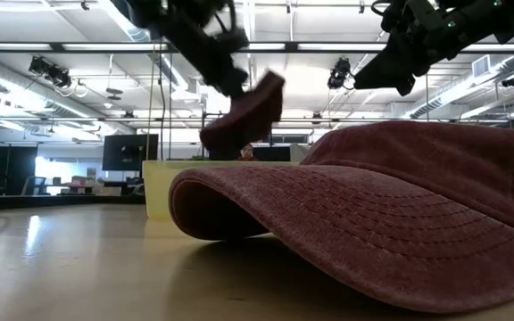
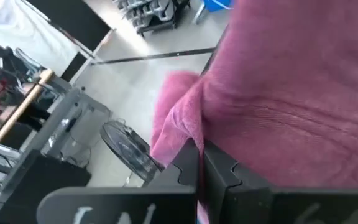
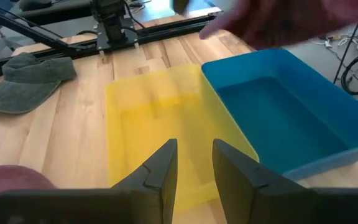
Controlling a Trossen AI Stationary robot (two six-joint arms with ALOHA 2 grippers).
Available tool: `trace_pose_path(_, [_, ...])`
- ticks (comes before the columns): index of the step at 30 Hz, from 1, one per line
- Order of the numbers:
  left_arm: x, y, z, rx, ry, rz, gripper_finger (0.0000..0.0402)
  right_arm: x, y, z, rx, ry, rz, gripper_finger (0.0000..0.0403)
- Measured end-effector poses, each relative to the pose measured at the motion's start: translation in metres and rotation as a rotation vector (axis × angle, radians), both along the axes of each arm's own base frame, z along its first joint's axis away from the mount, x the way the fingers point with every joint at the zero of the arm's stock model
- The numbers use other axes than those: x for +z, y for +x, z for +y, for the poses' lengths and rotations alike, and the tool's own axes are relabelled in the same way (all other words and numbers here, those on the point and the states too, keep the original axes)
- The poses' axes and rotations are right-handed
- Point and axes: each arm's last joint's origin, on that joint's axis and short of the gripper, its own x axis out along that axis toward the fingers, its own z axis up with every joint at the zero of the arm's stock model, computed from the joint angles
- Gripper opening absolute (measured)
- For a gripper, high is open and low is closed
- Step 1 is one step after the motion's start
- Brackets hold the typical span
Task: Pick & Place hat
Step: Put the top red cap into the blue bin
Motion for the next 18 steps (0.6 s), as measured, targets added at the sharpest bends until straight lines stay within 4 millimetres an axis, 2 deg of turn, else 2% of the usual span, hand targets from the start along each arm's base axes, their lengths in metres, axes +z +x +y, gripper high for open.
trace_pose_path(6, [-0.047,0.025,0.027,-0.063,0.039,0.083,0.0003,0.000,0.000,0.001,0.002,0.001,0.002,0.0107])
trace_pose_path(10, [-0.072,0.031,0.034,-0.061,0.013,0.142,0.0003,-0.002,-0.001,0.001,0.002,0.010,0.027,0.0107])
trace_pose_path(14, [-0.088,0.031,0.034,-0.061,-0.025,0.224,0.0005,-0.005,-0.002,0.001,0.002,0.014,0.059,0.0107])
trace_pose_path(18, [-0.096,0.024,0.035,-0.037,-0.084,0.291,0.0024,-0.006,-0.003,0.001,-0.007,0.032,0.069,0.0107])
